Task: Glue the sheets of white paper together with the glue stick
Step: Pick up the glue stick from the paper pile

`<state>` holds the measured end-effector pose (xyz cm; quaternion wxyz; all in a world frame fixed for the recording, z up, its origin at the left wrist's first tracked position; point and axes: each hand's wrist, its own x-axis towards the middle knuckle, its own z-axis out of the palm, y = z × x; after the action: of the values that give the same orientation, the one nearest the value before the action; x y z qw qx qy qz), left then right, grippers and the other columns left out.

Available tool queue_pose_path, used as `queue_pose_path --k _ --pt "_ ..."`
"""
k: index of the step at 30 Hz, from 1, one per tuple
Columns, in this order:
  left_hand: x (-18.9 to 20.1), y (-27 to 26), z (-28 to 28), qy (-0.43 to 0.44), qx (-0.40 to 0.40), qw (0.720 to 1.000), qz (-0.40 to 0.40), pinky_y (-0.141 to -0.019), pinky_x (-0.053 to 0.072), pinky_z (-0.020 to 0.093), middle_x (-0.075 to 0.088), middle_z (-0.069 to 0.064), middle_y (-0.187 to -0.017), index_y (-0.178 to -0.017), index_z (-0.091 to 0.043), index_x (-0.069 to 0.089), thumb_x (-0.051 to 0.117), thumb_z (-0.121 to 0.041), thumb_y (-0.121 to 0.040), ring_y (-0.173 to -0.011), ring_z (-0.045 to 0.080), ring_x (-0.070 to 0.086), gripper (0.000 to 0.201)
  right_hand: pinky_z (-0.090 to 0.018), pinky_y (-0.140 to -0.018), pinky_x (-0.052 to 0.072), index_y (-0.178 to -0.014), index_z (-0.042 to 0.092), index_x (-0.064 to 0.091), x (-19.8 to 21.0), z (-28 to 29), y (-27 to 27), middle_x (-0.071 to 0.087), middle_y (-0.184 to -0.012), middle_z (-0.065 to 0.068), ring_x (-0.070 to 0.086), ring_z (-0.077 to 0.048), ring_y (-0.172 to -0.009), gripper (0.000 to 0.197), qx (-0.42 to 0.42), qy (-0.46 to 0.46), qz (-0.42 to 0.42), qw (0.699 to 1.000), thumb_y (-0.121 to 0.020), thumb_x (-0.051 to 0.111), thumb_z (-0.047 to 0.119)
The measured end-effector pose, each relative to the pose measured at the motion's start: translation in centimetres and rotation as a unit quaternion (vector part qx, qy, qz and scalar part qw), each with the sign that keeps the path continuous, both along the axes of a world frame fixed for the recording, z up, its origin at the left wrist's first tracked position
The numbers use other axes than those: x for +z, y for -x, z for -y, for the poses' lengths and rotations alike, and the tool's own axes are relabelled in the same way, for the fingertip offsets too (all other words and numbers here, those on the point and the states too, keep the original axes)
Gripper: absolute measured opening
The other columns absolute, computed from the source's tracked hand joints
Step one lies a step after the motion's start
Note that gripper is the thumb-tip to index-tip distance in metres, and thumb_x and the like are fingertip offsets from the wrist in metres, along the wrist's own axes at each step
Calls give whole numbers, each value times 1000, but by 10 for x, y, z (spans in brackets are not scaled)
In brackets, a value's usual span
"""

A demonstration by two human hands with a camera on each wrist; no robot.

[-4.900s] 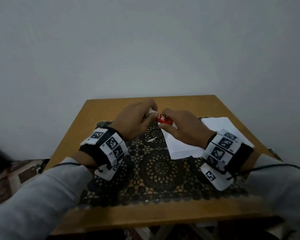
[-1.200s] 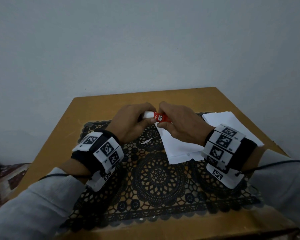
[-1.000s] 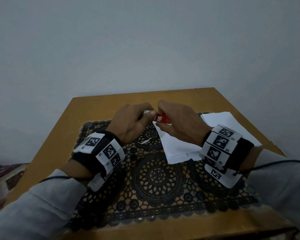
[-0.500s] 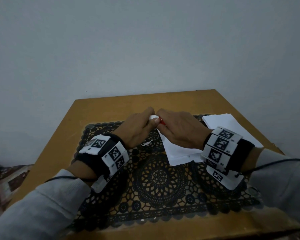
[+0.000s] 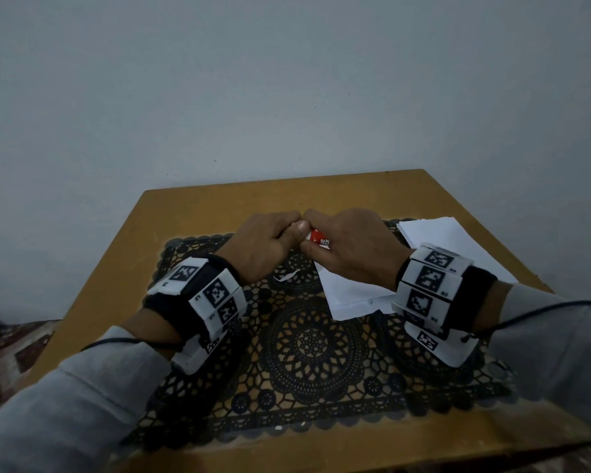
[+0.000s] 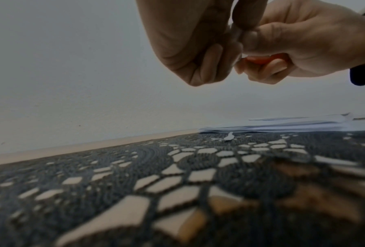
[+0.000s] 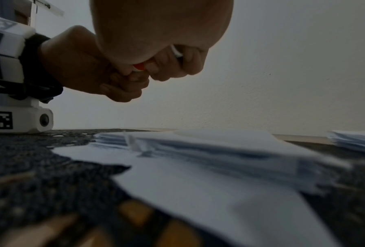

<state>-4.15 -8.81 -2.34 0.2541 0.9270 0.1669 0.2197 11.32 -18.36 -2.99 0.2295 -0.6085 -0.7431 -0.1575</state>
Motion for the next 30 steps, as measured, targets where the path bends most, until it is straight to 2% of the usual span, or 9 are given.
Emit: queue_pose_path --k 3,6,10,12,16,21,23,26,30 --pt "-1 -1 0 -2 18 1000 20 -56 36 27 53 1 -64 -74 -16 51 32 -43 -96 -56 7 43 39 -30 -45 33 -104 13 49 1 -1 -3 59 -70 0 50 -19 -54 33 -15 48 -23 998 -95 47 45" --pt "0 2 -6 5 40 998 42 -58 36 24 52 -8 -67 -81 -19 52 34 -42 -94 -58 4 44 32 -30 -57 33 -106 14 50 0 -1 -7 62 -83 -2 49 -17 -63 31 -53 77 -15 996 -95 52 43" --pt "-1 1 -7 -41 7 998 46 -67 45 25 65 -5 -87 -103 -18 60 45 -41 -91 -76 8 57 30 -26 -50 26 -103 12 56 -2 -3 -9 58 -72 0 44 -13 -55 30 -49 82 -35 995 -94 52 42" --pt "-1 0 -6 -74 -1 996 45 -66 48 30 67 -5 -85 -102 -19 63 46 -45 -89 -74 11 60 33 -24 -48 25 -100 13 56 -2 -3 -10 52 -67 5 41 -11 -52 29 -32 87 -52 994 -94 53 41" --pt "0 0 -6 -94 0 994 56 -63 48 37 66 -5 -79 -96 -19 64 46 -39 -92 -70 14 60 27 -30 -51 31 -98 16 55 0 -2 -11 54 -66 4 46 -15 -53 28 -20 93 -57 994 -95 52 44" --pt "6 3 -4 -162 -20 986 -43 -74 44 32 56 -1 -98 -111 -16 57 35 -46 -93 -85 15 52 41 -27 -49 28 -103 18 47 7 5 -12 46 -64 11 42 -6 -51 28 11 119 -34 992 -97 48 45" --pt "14 5 -3 -209 -17 974 -84 -72 43 34 55 1 -96 -105 -14 53 35 -45 -95 -84 18 51 37 -28 -50 27 -105 19 47 13 7 -16 43 -65 12 40 -6 -52 29 22 127 -30 991 -97 46 46" --pt "31 1 1 -238 -3 960 -147 -66 40 35 52 -2 -80 -88 -18 45 35 -41 -99 -75 21 51 27 -26 -48 25 -104 18 48 23 10 -20 44 -66 10 38 -12 -52 30 28 115 1 993 -98 44 47" --pt "48 5 6 -123 -17 980 -158 -63 39 35 54 -1 -68 -78 -14 50 28 -55 -94 -65 17 51 49 -31 -50 27 -103 19 48 32 22 -24 53 -67 5 44 -18 -55 42 27 91 39 995 -95 33 57"
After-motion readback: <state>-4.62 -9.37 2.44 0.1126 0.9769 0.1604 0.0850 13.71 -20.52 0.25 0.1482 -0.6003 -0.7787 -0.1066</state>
